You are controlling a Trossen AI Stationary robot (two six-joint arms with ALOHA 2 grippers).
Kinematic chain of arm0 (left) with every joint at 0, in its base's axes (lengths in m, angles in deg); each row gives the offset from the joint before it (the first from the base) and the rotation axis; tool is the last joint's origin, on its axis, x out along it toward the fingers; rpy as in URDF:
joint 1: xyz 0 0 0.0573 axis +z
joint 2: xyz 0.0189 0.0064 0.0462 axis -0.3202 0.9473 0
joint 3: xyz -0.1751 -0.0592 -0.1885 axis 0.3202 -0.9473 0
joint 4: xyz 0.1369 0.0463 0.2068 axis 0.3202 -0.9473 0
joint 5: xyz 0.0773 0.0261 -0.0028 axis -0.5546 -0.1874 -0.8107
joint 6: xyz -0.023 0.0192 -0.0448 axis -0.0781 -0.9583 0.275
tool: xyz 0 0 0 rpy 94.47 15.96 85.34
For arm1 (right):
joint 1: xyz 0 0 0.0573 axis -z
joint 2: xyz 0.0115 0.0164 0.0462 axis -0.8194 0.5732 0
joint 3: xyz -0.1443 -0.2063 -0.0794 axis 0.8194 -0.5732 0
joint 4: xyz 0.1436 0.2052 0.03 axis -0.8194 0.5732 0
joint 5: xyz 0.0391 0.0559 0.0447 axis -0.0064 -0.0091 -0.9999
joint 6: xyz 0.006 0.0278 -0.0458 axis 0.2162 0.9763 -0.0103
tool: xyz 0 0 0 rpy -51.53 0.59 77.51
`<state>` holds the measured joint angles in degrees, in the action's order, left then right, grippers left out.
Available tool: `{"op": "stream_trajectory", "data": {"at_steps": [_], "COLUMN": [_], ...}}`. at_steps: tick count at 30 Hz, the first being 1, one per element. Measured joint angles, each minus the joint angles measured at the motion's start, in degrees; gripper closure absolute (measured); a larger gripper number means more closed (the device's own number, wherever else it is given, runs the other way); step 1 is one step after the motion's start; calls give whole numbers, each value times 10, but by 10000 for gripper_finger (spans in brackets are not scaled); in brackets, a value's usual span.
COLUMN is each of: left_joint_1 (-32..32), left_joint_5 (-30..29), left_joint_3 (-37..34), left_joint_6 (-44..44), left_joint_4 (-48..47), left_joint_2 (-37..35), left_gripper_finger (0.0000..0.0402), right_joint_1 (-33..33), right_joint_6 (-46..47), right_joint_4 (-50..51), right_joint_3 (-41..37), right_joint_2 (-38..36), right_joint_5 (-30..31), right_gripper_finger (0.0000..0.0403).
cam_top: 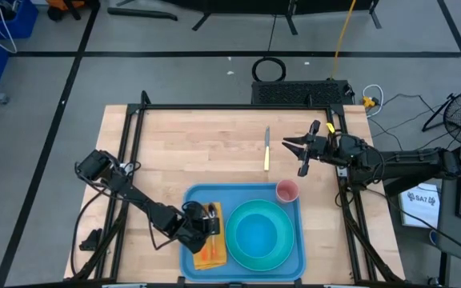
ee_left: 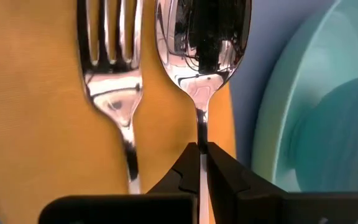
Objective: Set up tray
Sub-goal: Put the orange spoon on the yellow table napkin beside the orange fork
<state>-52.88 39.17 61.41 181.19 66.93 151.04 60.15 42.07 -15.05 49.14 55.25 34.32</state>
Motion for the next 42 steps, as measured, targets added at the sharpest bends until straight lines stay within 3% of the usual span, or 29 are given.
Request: {"op": "stream_trajectory", "data": {"at_steps": [42], "left_joint_1": [-50], "left_joint_5": [-8], "left_joint_3": [-13], "left_joint_6": [116], "left_joint_4": [-7], "left_joint_2": [-2], "left_gripper_finger": [392], "right_joint_1": [0], "right_joint_6": [0], "right_joint_4": [3], "right_joint_3": [0], "right_joint_2": [0], "right_joint_5": [0], "right_gripper_finger": [353]}}
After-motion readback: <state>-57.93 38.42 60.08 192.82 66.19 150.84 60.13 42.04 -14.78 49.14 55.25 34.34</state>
